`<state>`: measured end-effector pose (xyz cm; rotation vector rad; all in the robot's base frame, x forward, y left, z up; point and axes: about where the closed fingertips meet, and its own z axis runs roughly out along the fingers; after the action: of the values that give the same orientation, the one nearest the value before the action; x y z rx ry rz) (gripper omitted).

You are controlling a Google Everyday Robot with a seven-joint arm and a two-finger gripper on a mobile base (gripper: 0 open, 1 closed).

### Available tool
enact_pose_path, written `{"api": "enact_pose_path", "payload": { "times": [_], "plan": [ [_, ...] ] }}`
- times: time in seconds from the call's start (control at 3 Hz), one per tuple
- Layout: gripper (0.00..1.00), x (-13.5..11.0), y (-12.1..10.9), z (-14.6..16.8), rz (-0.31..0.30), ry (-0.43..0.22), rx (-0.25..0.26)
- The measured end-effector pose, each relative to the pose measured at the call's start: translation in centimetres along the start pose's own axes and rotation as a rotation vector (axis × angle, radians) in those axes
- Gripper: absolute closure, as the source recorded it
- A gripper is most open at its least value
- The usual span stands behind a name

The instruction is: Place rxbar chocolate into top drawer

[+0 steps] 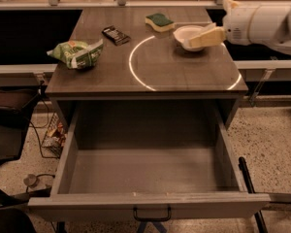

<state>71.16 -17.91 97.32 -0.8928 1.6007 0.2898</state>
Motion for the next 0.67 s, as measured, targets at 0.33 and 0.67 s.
{"api": "enact_pose_path", "payload": {
  "times": [0.33, 0.67],
  "plan": [
    [0.0, -0.7, 0.2, 3.5, 0.017, -0.044, -0.04],
    [0.0, -0.9, 0.8, 6.3, 0.047, -0.077, -0.079]
  ]
}}
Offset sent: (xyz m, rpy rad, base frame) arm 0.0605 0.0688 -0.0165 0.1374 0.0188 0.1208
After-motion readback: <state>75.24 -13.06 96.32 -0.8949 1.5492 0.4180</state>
